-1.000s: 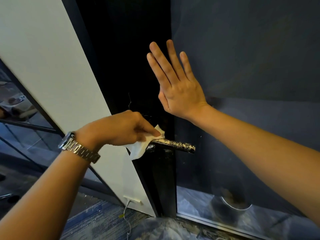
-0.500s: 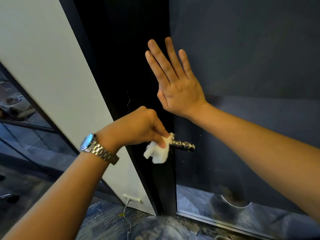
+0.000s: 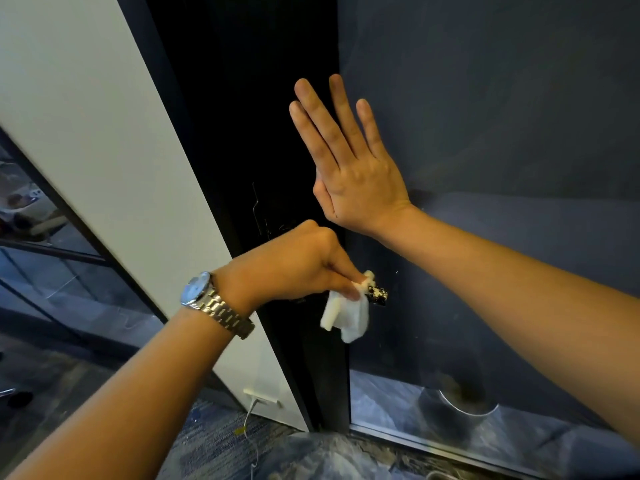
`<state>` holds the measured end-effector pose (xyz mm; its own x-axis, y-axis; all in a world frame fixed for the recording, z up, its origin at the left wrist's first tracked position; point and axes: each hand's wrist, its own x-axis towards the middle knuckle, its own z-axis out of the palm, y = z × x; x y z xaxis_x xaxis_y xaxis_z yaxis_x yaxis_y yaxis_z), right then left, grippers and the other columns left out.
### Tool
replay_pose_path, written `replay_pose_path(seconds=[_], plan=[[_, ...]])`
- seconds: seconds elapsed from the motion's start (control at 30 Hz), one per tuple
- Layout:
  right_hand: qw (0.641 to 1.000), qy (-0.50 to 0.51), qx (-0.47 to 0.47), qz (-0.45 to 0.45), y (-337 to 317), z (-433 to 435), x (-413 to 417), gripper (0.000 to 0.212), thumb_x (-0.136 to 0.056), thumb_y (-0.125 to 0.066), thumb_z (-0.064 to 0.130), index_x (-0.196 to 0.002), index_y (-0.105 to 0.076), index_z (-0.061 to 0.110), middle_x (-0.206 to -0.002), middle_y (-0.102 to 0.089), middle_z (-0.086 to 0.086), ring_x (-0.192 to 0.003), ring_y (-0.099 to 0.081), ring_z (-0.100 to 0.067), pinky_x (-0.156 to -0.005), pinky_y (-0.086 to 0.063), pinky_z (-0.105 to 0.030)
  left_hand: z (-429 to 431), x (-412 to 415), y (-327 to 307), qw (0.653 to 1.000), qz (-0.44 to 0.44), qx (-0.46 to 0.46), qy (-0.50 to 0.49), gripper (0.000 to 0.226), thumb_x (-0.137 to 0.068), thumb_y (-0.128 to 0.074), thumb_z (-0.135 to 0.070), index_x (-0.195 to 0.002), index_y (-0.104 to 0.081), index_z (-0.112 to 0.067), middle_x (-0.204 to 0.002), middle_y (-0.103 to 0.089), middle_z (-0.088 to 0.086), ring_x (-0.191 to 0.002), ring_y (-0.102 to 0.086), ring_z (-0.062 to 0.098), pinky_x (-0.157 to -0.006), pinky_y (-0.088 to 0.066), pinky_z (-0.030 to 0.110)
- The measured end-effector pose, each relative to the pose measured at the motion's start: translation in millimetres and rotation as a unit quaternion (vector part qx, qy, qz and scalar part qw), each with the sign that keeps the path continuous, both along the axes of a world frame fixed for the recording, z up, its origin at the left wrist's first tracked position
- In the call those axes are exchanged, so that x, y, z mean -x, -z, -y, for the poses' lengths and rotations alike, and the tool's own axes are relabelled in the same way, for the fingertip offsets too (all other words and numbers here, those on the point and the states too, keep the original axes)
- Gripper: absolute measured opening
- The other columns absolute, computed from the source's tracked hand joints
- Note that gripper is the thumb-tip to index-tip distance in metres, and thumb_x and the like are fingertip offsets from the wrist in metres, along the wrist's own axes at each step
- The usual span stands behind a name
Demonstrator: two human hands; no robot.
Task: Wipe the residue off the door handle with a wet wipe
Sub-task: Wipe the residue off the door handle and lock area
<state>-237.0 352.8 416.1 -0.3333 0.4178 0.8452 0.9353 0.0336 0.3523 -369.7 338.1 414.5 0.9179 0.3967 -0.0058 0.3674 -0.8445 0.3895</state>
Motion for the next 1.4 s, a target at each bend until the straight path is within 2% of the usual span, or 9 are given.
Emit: replay_pose_path(seconds=[0.17, 0.3, 0.47, 0.67, 0.83, 1.07, 1.23, 1.3, 1.4], plan=[[1.0, 0.005, -0.006, 0.004, 0.0, 0.7, 1.2, 0.061, -0.081, -0.044, 0.013, -0.141, -0.035, 0.003, -0.146, -0.04, -0.015, -0.135, -0.034, -0.039, -0.111, -0.025, -0.049, -2.2, 3.0, 3.4, 1.0, 0.016, -0.015, -0.01, 0.023, -0.077, -0.069, -0.022, -0.099, -0.072, -0.014, -0.092, -0.075, -0.003, -0.065, -0.052, -0.023, -0.065, -0.038, -0.003], [1.0, 0.007, -0.001, 0.0, -0.1, 1.5, 1.9, 0.062, -0.081, -0.043, 0.012, -0.141, -0.035, 0.003, -0.146, -0.039, -0.015, -0.136, -0.032, -0.039, -0.112, -0.023, -0.049, 9.3, -12.1, 8.4, 0.999, 0.034, -0.025, 0.019, 0.024, -0.079, -0.068, -0.019, -0.102, -0.071, -0.012, -0.098, -0.074, 0.001, -0.087, -0.053, -0.012, -0.071, -0.041, 0.001], [1.0, 0.004, -0.004, 0.002, 0.1, 0.7, 1.5, 0.061, -0.081, -0.045, 0.013, -0.141, -0.036, 0.003, -0.146, -0.04, -0.015, -0.135, -0.034, -0.039, -0.112, -0.024, -0.049, -5.0, 4.9, 1.2, 1.0, 0.009, -0.006, -0.018, 0.022, -0.078, -0.069, -0.022, -0.098, -0.072, -0.015, -0.092, -0.074, -0.004, -0.063, -0.053, -0.022, -0.064, -0.04, -0.002], [1.0, 0.003, -0.002, -0.004, 0.2, 1.4, 2.4, 0.061, -0.081, -0.044, 0.01, -0.141, -0.035, 0.003, -0.146, -0.039, -0.015, -0.136, -0.032, -0.039, -0.112, -0.023, -0.049, 15.4, -14.7, 12.0, 0.998, 0.027, -0.049, 0.02, 0.026, -0.083, -0.064, -0.022, -0.108, -0.069, -0.015, -0.102, -0.073, 0.001, -0.085, -0.067, 0.01, -0.08, -0.051, 0.027], [1.0, 0.0, -0.002, -0.003, -0.1, 0.0, 1.4, 0.06, -0.081, -0.044, 0.012, -0.14, -0.037, 0.003, -0.145, -0.04, -0.016, -0.135, -0.033, -0.04, -0.112, -0.022, -0.048, 4.2, 2.4, 5.7, 0.999, -0.016, -0.037, -0.023, 0.03, -0.086, -0.058, -0.032, -0.11, -0.067, -0.019, -0.105, -0.071, -0.005, -0.066, -0.058, -0.007, -0.07, -0.045, 0.002], [1.0, 0.0, 0.001, -0.005, 1.4, -0.7, 1.2, 0.06, -0.082, -0.044, 0.011, -0.141, -0.035, 0.004, -0.147, -0.038, -0.015, -0.136, -0.031, -0.039, -0.113, -0.019, -0.046, 23.6, -25.3, 24.6, 0.998, -0.009, -0.046, 0.042, 0.045, -0.087, -0.04, -0.041, -0.105, -0.067, -0.011, -0.096, -0.071, 0.009, -0.085, -0.066, 0.022, -0.077, -0.053, 0.039], [1.0, 0.002, -0.002, 0.0, 2.4, -1.3, -0.1, 0.062, -0.081, -0.045, 0.011, -0.142, -0.032, 0.004, -0.147, -0.038, -0.015, -0.136, -0.031, -0.039, -0.113, -0.02, -0.047, 6.2, -6.1, 15.2, 0.999, -0.001, -0.036, 0.019, 0.033, -0.089, -0.05, -0.042, -0.111, -0.066, -0.025, -0.105, -0.072, -0.003, -0.088, -0.065, 0.004, -0.083, -0.052, 0.024], [1.0, 0.002, -0.003, 0.001, 2.2, -1.4, 0.1, 0.063, -0.081, -0.046, 0.012, -0.142, -0.033, 0.004, -0.147, -0.038, -0.015, -0.136, -0.032, -0.039, -0.113, -0.021, -0.048, -5.3, 5.8, 9.6, 1.0, -0.001, -0.019, 0.002, 0.031, -0.086, -0.054, -0.04, -0.108, -0.068, -0.023, -0.105, -0.072, -0.007, -0.087, -0.061, -0.004, -0.081, -0.048, 0.01], [1.0, -0.001, -0.004, 0.0, 0.8, -0.9, 0.9, 0.063, -0.079, -0.047, 0.011, -0.141, -0.035, 0.003, -0.146, -0.04, -0.015, -0.135, -0.033, -0.039, -0.112, -0.024, -0.049, -4.1, 2.1, 8.3, 1.0, 0.015, -0.008, -0.007, 0.028, -0.085, -0.057, -0.037, -0.105, -0.07, -0.022, -0.105, -0.071, -0.009, -0.087, -0.056, -0.011, -0.079, -0.044, 0.004]])
